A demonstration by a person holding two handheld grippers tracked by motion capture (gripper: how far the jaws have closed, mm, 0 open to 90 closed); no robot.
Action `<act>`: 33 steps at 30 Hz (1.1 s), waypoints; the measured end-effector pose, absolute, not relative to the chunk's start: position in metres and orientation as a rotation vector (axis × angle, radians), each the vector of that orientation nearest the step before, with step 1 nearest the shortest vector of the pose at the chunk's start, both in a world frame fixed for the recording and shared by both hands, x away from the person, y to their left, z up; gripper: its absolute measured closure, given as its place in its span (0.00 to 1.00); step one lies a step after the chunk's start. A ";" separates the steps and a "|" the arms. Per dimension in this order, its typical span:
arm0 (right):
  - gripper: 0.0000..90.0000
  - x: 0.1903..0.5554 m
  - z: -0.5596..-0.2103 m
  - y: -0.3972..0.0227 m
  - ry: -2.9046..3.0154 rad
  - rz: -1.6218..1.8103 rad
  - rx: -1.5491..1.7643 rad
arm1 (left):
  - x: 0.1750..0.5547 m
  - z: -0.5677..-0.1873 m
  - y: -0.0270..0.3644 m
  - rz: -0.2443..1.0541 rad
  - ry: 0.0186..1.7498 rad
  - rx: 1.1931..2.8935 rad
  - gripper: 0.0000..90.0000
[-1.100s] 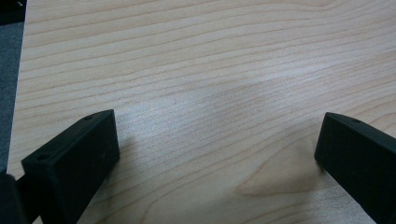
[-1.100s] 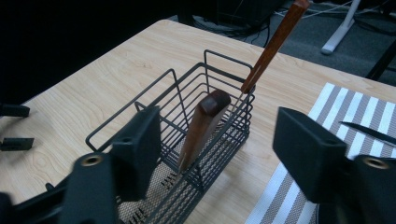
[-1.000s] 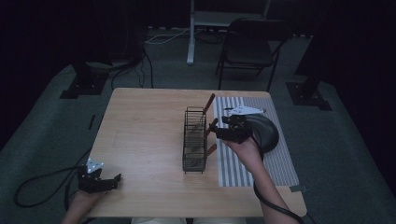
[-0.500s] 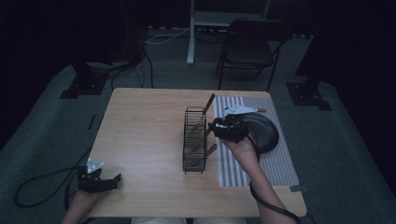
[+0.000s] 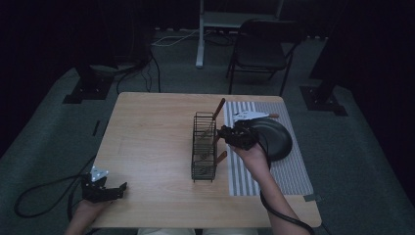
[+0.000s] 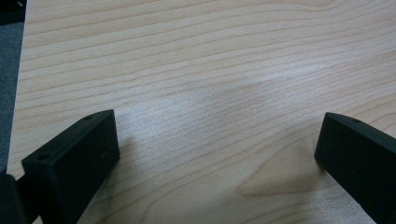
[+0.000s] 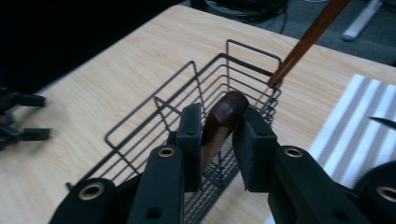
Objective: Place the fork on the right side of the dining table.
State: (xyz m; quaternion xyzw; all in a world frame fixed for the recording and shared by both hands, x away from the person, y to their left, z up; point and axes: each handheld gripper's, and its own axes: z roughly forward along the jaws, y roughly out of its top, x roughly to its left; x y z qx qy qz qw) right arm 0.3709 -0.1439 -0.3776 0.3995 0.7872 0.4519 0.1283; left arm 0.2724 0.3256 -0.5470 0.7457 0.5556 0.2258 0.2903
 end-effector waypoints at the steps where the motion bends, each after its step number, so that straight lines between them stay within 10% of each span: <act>1: 0.83 0.371 -0.378 -0.144 2.294 1.327 1.164 | 0.272 -0.547 0.326 0.602 1.482 1.989 0.00; 33: 0.85 0.338 -0.320 -0.163 2.226 1.479 1.007 | 0.272 -0.547 0.326 0.601 1.483 1.991 0.00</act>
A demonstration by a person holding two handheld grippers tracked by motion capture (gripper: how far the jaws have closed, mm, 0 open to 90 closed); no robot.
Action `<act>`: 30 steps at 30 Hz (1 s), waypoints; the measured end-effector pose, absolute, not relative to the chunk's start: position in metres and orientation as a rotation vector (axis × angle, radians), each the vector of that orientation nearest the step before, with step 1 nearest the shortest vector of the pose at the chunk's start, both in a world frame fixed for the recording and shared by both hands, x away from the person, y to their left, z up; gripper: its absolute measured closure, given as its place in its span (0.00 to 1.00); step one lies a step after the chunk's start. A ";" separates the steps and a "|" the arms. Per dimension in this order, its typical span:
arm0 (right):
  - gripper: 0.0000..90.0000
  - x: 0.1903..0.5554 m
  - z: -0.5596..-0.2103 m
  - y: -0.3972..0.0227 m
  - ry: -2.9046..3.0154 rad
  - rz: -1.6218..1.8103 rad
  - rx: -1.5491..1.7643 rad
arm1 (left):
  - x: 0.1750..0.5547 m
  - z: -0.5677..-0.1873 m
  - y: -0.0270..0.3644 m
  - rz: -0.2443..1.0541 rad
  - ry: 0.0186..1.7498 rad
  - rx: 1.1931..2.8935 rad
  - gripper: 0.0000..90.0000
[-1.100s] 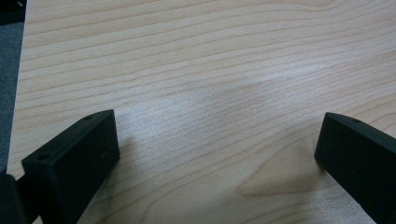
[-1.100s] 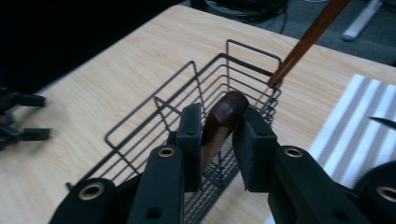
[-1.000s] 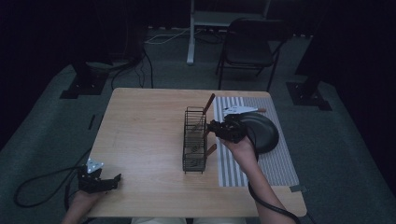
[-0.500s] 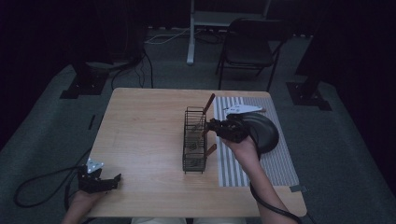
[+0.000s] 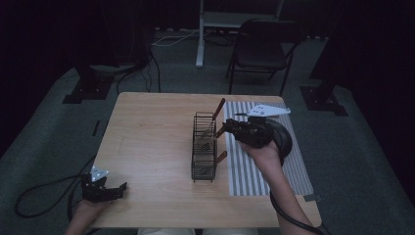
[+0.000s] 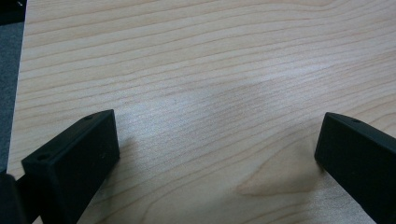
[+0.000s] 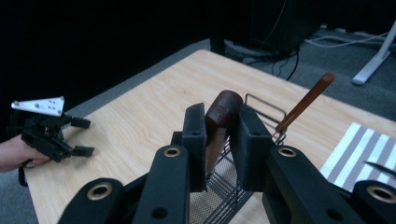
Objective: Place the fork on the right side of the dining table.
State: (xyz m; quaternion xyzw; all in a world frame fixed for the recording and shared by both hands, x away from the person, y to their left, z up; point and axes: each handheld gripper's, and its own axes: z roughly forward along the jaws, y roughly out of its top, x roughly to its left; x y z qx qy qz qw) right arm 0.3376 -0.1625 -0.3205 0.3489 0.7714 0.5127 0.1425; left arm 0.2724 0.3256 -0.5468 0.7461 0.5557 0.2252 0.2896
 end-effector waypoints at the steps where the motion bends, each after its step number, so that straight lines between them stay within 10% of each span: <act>1: 0.85 0.336 -0.318 -0.165 2.214 1.484 1.004 | 0.272 -0.547 0.326 0.601 1.483 1.990 0.00; 30: 0.85 0.312 -0.307 -0.241 2.040 1.464 1.120 | 0.272 -0.547 0.326 0.601 1.483 1.990 0.00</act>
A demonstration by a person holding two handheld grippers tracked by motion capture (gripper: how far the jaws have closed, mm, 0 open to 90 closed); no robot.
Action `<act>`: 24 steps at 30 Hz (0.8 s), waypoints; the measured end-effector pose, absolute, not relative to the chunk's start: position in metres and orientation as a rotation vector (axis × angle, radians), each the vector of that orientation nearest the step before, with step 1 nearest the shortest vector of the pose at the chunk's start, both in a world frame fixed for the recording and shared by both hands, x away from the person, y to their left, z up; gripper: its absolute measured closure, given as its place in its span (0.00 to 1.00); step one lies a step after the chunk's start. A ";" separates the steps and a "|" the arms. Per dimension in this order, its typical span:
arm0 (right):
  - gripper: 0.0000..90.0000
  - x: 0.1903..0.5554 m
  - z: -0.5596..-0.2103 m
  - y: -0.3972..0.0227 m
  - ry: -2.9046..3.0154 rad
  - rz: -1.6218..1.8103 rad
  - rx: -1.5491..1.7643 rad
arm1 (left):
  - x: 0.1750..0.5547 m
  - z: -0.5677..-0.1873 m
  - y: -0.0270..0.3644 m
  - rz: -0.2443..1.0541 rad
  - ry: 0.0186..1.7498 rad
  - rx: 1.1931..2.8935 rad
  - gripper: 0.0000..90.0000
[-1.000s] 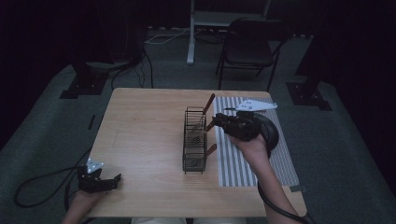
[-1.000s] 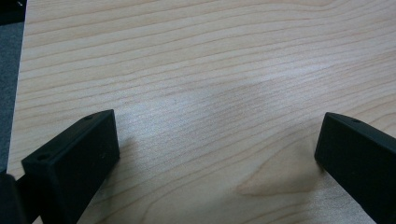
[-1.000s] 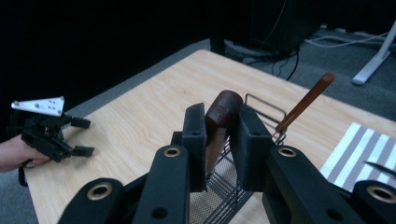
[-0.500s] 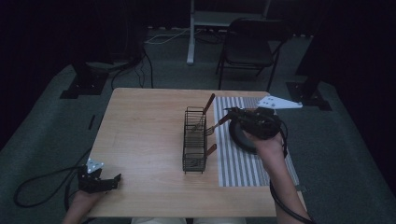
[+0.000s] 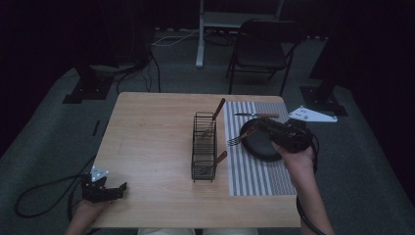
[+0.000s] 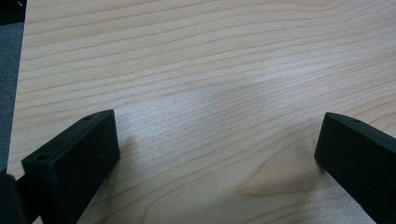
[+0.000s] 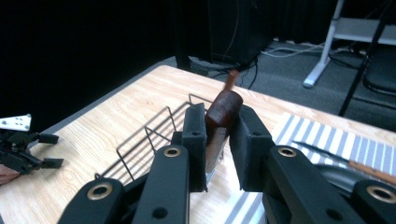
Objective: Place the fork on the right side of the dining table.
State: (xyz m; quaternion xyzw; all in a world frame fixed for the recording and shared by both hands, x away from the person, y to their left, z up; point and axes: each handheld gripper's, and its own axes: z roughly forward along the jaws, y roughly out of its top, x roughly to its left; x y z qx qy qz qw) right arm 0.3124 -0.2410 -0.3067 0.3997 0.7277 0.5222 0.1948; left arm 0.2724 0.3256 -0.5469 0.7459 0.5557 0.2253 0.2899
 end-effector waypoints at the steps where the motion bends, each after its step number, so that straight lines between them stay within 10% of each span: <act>1: 0.85 0.312 -0.309 -0.244 2.040 1.458 1.132 | 0.272 -0.547 0.326 0.601 1.483 1.991 0.00; 24: 0.85 0.295 -0.383 -0.278 2.073 1.389 1.329 | 0.272 -0.547 0.325 0.601 1.483 1.988 0.00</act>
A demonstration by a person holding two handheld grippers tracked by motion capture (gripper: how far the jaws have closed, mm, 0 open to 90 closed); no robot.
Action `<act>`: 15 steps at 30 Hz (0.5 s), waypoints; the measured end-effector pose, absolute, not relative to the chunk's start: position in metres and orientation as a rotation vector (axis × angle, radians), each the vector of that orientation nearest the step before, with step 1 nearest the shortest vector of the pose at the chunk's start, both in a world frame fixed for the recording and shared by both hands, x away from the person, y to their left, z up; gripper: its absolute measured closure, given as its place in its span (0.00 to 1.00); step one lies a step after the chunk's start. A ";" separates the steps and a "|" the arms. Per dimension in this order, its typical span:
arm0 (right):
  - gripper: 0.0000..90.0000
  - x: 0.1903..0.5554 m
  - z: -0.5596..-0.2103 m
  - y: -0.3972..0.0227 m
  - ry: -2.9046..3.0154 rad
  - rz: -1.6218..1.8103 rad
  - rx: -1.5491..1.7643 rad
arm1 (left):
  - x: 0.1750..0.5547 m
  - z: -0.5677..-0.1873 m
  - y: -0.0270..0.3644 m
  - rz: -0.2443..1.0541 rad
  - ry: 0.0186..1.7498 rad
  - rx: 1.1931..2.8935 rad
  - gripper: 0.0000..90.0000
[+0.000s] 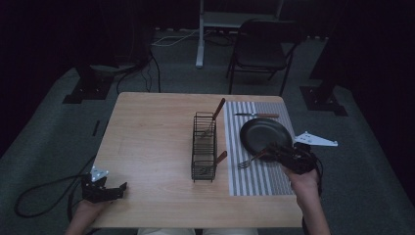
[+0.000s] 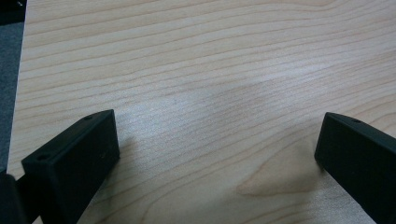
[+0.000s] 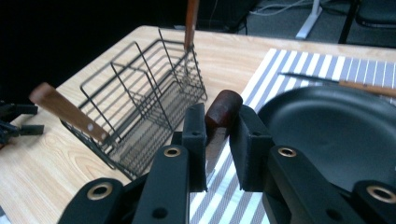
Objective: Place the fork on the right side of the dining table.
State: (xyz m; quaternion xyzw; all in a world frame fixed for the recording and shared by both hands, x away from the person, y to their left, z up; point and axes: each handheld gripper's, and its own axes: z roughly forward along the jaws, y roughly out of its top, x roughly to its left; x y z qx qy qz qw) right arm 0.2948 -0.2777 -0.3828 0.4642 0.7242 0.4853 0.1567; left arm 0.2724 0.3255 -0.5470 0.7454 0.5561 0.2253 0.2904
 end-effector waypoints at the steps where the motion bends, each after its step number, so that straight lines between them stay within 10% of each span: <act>1: 0.85 0.294 -0.386 -0.278 2.075 1.386 1.339 | 0.272 -0.547 0.325 0.601 1.483 1.988 0.00; 15: 0.85 0.288 -0.414 -0.291 2.091 1.347 1.408 | 0.272 -0.547 0.325 0.601 1.483 1.989 0.00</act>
